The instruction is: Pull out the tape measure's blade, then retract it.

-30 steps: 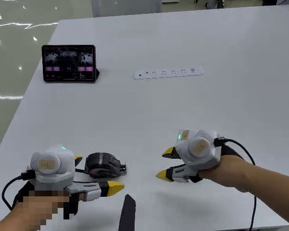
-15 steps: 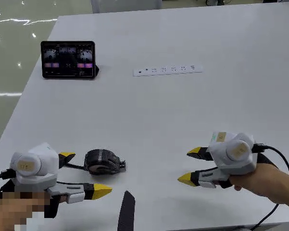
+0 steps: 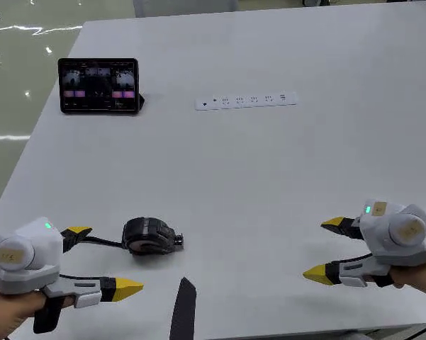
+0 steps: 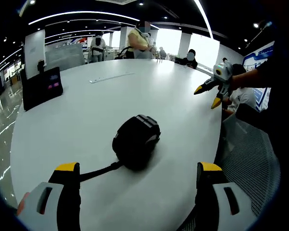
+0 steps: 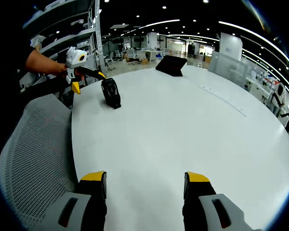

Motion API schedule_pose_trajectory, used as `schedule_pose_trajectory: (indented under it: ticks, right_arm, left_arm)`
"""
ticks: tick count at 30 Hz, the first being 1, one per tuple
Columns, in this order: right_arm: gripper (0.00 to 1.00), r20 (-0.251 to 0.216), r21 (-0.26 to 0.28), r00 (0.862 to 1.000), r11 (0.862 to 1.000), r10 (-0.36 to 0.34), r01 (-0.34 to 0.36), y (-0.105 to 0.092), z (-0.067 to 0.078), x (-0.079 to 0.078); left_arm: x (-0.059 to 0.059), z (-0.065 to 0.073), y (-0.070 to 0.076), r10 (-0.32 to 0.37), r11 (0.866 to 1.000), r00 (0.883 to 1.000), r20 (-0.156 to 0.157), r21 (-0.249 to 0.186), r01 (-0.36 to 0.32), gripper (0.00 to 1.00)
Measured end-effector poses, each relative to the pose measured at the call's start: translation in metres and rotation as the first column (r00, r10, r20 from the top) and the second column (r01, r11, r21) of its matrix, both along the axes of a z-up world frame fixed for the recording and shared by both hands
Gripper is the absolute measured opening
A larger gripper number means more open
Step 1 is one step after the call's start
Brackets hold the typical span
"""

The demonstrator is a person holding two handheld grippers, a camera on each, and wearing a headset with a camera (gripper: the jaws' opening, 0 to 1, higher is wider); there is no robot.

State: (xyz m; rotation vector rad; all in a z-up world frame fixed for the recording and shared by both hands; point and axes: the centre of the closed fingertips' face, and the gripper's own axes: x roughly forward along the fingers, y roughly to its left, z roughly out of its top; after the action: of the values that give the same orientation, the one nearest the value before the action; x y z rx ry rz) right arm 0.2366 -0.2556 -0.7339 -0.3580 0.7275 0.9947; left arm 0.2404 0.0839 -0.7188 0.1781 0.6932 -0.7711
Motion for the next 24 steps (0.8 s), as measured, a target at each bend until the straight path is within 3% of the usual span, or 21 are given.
schedule_pose_trajectory:
  ticks: [3, 8, 16, 24]
  right_arm:
    - [0.66, 0.002, -0.007, 1.0, 1.0, -0.023, 0.023, -0.011, 0.004, -0.002]
    - [0.71, -0.003, -0.013, 0.999, 0.999, -0.044, 0.044, -0.032, 0.001, -0.004]
    - [0.78, 0.008, -0.022, 0.998, 0.998, -0.054, 0.055, -0.055, 0.008, -0.008]
    - [0.92, -0.005, -0.012, 0.995, 0.995, -0.102, 0.102, -0.078, 0.012, -0.006]
  left_arm:
    - [-0.005, -0.004, 0.004, -0.008, 1.0, 1.0, -0.028, 0.01, 0.008, 0.99]
    - [-0.008, -0.004, 0.009, -0.014, 1.0, 0.999, -0.036, 0.018, 0.014, 0.99]
    - [-0.006, 0.001, 0.018, 0.002, 1.0, 0.999, -0.038, 0.028, -0.001, 0.99]
    - [-0.011, 0.001, 0.023, -0.018, 0.999, 0.999, -0.036, 0.051, 0.02, 0.99]
